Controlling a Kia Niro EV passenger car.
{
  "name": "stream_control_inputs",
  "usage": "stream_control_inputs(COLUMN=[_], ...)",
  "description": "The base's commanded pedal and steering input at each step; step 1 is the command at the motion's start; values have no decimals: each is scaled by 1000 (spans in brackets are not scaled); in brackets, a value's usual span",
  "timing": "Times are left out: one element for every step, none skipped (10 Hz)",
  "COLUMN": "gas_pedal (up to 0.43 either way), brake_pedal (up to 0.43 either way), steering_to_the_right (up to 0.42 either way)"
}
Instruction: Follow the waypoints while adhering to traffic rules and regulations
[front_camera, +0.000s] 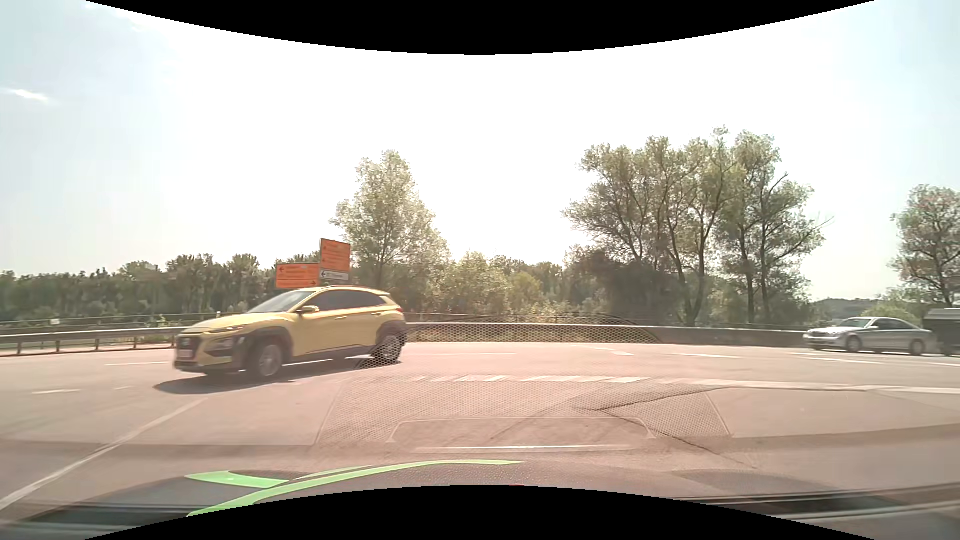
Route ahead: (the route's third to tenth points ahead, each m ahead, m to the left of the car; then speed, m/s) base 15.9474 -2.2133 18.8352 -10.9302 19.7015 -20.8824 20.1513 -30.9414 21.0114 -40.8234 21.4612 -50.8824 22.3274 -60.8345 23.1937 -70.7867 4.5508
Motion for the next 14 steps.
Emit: stream_control_inputs(gas_pedal=[0, 0, 0, 0, 0, 0, 0, 0, 0, 0, 0, 0, 0, 0], brake_pedal=[238, 244, 256, 250, 256, 256, 250, 250, 256, 256, 262, 262, 262, 262], steering_to_the_right=[296, 306, 310, 309, 309, 309, 309, 309, 309, 309, 309, 309, 310, 313])
